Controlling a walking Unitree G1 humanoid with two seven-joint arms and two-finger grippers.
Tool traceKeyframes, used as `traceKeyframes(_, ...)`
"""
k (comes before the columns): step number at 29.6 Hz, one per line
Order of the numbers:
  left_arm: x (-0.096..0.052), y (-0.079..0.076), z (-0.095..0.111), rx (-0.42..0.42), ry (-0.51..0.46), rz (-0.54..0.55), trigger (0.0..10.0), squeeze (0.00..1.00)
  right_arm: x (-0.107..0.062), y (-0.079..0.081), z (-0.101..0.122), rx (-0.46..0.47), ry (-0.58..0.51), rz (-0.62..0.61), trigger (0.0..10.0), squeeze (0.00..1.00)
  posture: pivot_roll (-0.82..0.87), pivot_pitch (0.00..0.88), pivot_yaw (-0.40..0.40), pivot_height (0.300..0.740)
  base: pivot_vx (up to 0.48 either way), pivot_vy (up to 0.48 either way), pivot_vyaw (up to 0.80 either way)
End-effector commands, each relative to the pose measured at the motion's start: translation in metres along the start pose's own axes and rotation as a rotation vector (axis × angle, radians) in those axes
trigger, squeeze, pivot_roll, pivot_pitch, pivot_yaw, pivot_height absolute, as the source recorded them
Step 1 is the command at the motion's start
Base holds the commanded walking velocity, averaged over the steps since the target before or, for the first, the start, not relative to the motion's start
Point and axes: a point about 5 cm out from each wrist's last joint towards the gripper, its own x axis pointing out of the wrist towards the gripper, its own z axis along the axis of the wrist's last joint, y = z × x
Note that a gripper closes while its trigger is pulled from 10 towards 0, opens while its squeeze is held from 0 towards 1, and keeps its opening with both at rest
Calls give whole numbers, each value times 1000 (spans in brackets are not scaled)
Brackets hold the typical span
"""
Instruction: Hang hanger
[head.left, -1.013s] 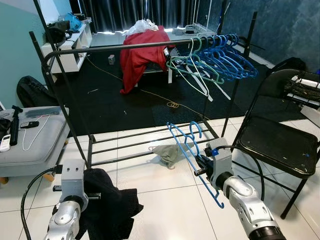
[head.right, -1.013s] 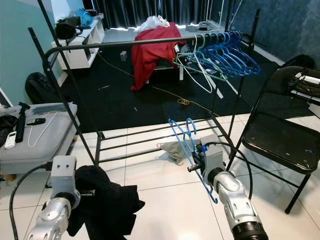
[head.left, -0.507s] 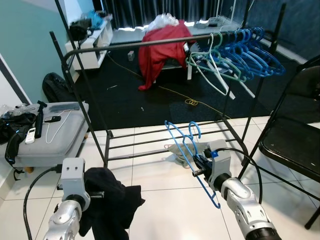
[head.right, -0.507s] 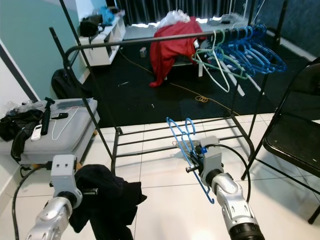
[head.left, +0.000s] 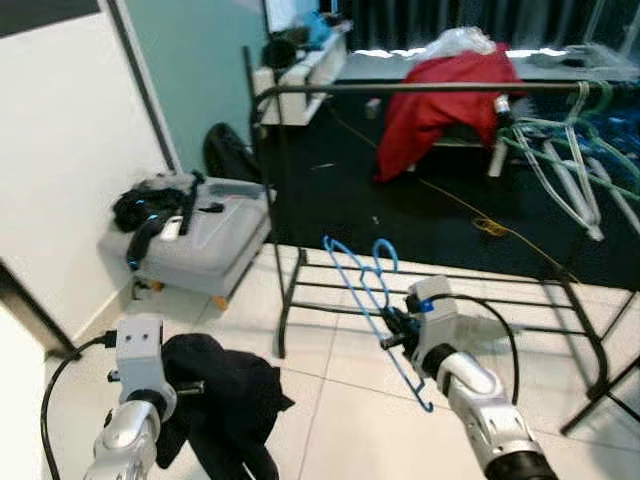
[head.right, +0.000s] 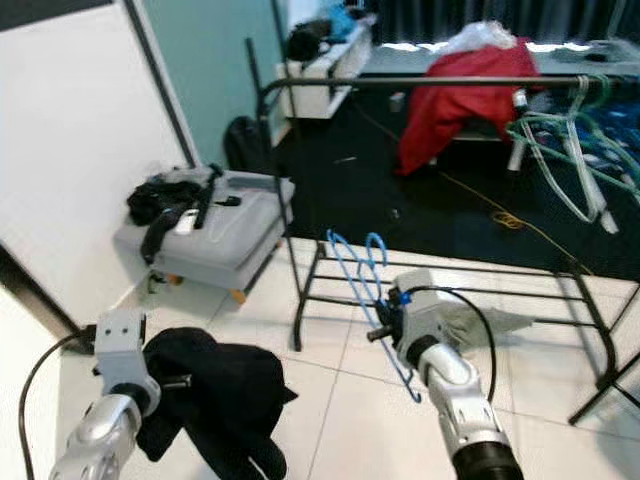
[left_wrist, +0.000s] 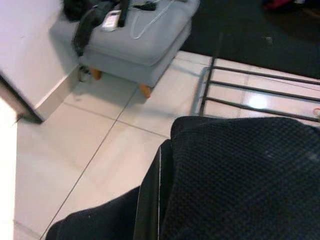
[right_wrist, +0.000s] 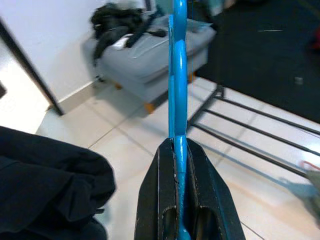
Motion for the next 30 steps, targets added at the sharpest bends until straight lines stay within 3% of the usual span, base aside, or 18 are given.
traceKeyframes(1, -1, 3, 6, -11, -33, 12, 10000, 0, 1, 0, 0, 7, -3, 5, 10000, 0, -16, 0, 38, 740, 0, 0, 769)
traceKeyframes(30, 3, 0, 5, -3, -28, 6, 10000, 0, 4, 4, -1, -55, 13, 62, 10000, 0, -15, 0, 37, 740, 0, 0, 769)
